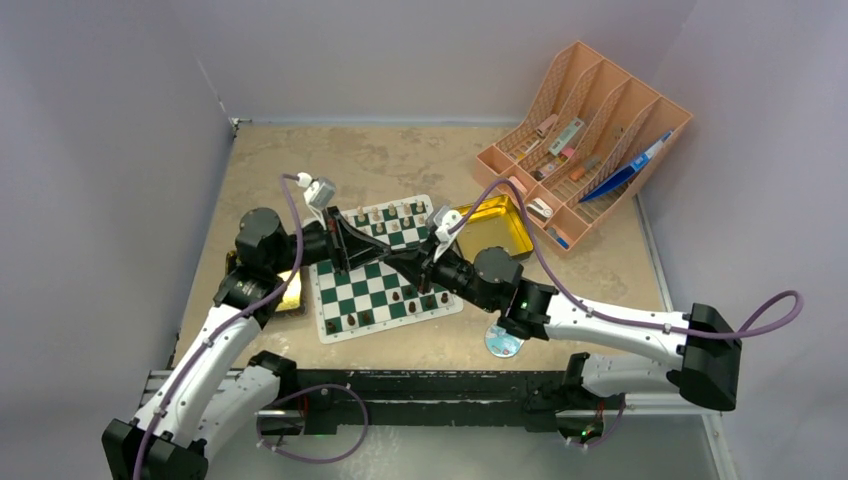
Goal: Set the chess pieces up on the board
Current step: Place the chess piece on the chessboard.
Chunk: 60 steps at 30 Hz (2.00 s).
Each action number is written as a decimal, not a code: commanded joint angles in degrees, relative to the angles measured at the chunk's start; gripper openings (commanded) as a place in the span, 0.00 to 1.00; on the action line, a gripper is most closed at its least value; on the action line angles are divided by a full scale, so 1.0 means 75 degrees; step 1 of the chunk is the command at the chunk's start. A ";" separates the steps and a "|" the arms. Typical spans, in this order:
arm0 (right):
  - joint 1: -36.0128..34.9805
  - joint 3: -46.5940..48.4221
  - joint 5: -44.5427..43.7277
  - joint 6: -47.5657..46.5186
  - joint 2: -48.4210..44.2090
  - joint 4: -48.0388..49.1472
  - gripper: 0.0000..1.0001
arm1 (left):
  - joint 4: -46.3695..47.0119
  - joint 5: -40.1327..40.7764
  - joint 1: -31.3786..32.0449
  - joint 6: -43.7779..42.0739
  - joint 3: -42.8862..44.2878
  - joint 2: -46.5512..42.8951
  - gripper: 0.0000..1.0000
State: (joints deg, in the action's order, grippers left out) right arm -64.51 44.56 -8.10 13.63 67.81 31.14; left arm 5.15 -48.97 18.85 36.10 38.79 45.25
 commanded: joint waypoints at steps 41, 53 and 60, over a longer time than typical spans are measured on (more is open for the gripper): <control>0.0058 0.0036 0.0695 -0.2466 0.0128 0.0002 0.00 | -0.3717 -0.0786 0.0041 -0.2684 0.2383 0.1709 0.14; 0.0059 0.0112 -0.0030 -0.1371 -0.0173 -0.0701 0.64 | -0.3901 0.0700 0.0049 -0.2936 0.2317 0.1638 0.00; 0.0059 -0.0386 -0.0397 -0.0549 -0.1458 -0.1248 0.98 | -0.4470 0.2935 0.0345 -0.3059 0.2434 0.2006 0.00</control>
State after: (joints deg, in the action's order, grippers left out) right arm -64.12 42.59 -7.22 4.54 63.79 22.57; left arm -26.96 -37.87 19.75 14.98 54.39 59.24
